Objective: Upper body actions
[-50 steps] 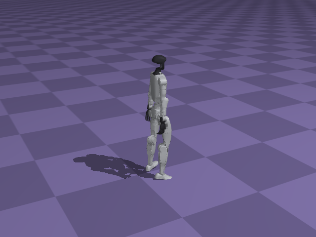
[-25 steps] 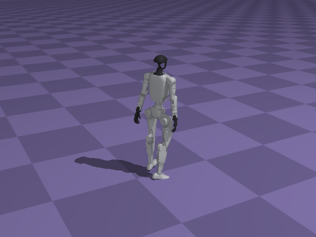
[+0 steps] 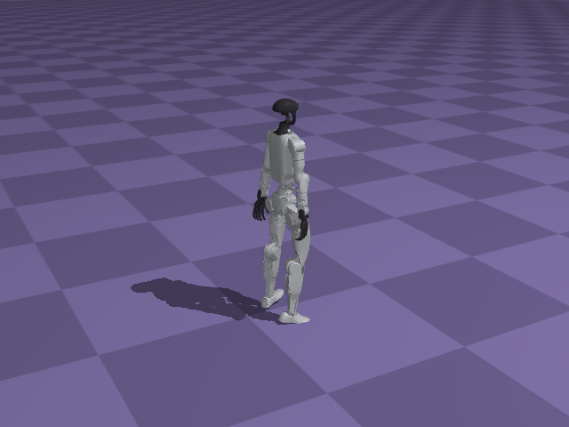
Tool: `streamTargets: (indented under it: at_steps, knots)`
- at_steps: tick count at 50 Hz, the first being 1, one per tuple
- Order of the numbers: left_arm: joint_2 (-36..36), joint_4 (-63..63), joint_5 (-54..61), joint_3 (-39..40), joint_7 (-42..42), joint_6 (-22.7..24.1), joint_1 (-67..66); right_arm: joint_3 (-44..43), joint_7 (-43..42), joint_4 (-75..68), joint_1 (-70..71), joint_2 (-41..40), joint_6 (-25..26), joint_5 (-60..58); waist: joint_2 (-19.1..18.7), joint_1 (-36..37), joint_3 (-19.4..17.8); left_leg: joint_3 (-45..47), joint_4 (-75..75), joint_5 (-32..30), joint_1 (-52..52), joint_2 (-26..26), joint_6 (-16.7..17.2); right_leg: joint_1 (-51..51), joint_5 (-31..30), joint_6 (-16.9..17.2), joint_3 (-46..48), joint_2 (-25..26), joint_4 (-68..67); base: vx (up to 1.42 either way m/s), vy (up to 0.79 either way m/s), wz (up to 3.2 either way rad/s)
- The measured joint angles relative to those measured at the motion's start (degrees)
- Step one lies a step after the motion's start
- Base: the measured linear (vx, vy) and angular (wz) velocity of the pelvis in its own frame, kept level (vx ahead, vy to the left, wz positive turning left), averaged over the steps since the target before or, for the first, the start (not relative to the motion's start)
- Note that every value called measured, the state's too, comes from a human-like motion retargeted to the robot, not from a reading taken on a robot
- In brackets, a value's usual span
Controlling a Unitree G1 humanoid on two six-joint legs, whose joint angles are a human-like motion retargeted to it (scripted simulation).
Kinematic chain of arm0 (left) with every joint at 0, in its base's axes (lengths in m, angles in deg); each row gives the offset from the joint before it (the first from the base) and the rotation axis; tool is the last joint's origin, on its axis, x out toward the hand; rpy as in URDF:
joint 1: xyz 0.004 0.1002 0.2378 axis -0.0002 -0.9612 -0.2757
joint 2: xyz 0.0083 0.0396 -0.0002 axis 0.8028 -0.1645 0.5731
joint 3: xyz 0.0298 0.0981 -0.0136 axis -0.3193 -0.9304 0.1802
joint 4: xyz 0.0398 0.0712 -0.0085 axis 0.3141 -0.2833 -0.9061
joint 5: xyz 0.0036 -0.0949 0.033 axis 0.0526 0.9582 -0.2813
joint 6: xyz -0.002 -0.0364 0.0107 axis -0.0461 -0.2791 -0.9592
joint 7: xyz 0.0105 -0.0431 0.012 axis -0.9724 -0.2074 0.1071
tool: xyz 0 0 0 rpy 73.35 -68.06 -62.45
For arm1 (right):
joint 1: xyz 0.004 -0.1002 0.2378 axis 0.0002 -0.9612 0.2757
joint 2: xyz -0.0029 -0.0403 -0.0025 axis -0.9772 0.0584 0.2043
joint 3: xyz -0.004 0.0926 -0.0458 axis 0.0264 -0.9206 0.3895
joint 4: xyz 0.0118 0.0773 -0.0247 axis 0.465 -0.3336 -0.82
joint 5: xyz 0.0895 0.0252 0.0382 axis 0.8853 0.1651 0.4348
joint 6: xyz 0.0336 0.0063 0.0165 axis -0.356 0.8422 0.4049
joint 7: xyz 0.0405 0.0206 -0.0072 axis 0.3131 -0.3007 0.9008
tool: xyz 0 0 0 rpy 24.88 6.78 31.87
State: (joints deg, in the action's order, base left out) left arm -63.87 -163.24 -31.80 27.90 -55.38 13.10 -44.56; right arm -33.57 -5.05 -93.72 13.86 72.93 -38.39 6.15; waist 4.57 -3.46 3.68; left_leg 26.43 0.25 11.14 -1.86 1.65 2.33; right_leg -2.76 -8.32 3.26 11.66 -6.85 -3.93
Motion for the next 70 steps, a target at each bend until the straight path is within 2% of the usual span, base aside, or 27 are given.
streamTargets:
  at_steps: [8,14,20,25,30,34,40,46,57,62,70]
  knots:
    - [0.83,0.9,-1.72,-3.71,-0.72,-0.37,0.34,3.98,1.52,1.65,3.48,-0.78,-0.78,-1.09,-1.37,-7.27,-1.29,11.77,-2.07,1.83,-3.71,3.99,3.54,-4.88,-3.5,-0.43,-13.42,4.75,-0.68,-0.27,-0.04,-1.8]
    - [1.31,2.44,-2.31,-5.09,-1.33,-0.48,-0.28,7.3,2.18,2.05,6.72,-1.19,-0.94,-2.05,-1.66,-13.27,-3.19,19.73,-4.41,2.49,-6.75,5.58,5.98,-7.24,-7.34,0.88,-21.66,7.83,-0.55,-0.26,0.04,-2.02]
    - [1.74,2.26,-3.4,-7.55,-2.45,-1.17,0.47,10.56,2.23,2.69,9.75,-1.8,-0.93,-3.42,-3.16,-19.68,-5.49,28.32,-3.91,2.71,-9.74,5.86,7.79,-8.86,-11.67,2.37,-33.52,13.32,0.37,-0.28,0.16,-1.79]
    - [1.4,2.5,-5.46,-9.49,-2.06,-1.52,1.86,10.87,1.99,2.81,10.23,-2.66,-0.78,-3.27,-4.82,-25.5,-5.99,31.92,-4.24,2.82,-9.81,5.91,9.06,-10.37,-12.94,4.44,-34.04,14.24,1.35,-0.18,0.19,-1.13]
    - [-0.13,3.48,-5.95,-10.81,-2.28,-1.23,4.11,9.97,1.29,1.79,9.89,-3.17,-0.33,-0.17,-5.41,-23.11,-5.13,39.25,-4.57,2.93,-10.65,4.12,10.64,-9.66,-13.54,5.69,-38.61,15.98,3.39,-0.06,0.15,-1.51]
    - [-1.34,4.7,-6.01,-11.86,-2.88,-0.31,5.44,8.9,0.01,1.96,9.35,-3.49,-0.08,1.53,-5.47,-21.75,-5.39,41.18,-4.6,3.04,-11.46,3.23,11.23,-9.41,-13.8,6.41,-39.63,16.77,3.7,-0.01,0.08,-0.73]
    - [-2.77,5.64,-6.47,-13.05,-2.78,0.54,5.47,9.07,-0.46,2.59,8.96,-3.21,0.15,0.85,-5.7,-22.26,-5.49,39.01,-4.78,3.26,-11.23,3.37,11.12,-9.43,-12.87,6.87,-37.46,15.97,3.22,0.02,0.0,0.26]
    - [-3.67,5.03,-6.62,-12.2,-2.96,0.59,4.07,8.55,0.27,2.47,8.48,-2.57,0.34,0.61,-5.6,-21.0,-5.16,35.96,-4.4,3.37,-10.33,3.35,10.27,-9.27,-11.98,5.5,-34.87,15.06,2.68,0.08,-0.04,0.55]
    - [-3.21,3.91,-6.19,-9.42,-2.93,-0.53,1.74,3.46,-1.54,0.9,4.22,-0.32,-0.87,4.0,-4.84,-11.07,-3.11,29.69,-2.4,2.31,-8.35,2.26,7.61,-6.74,-9.1,1.38,-27.95,11.28,2.51,0.18,-0.09,0.98]
    - [-2.21,4.85,-5.3,-8.35,-2.59,-0.69,1.57,1.33,-1.84,-0.52,2.43,0.88,-1.72,5.22,-4.13,-9.02,-3.24,21.02,-2.87,1.86,-5.75,2.59,5.81,-3.94,-6.08,-1.04,-21.03,8.42,2.24,0.27,-0.05,2.13]
    - [-2.05,5.36,-3.04,-7.02,-2.33,-0.47,2.44,-0.51,-1.38,-2.18,1.28,2.99,-0.94,4.21,-2.62,-4.03,-3.64,6.73,-1.5,-0.08,-0.17,0.81,1.95,-0.53,-0.32,-1.85,-4.13,1.58,1.67,0.22,0.03,2.06]
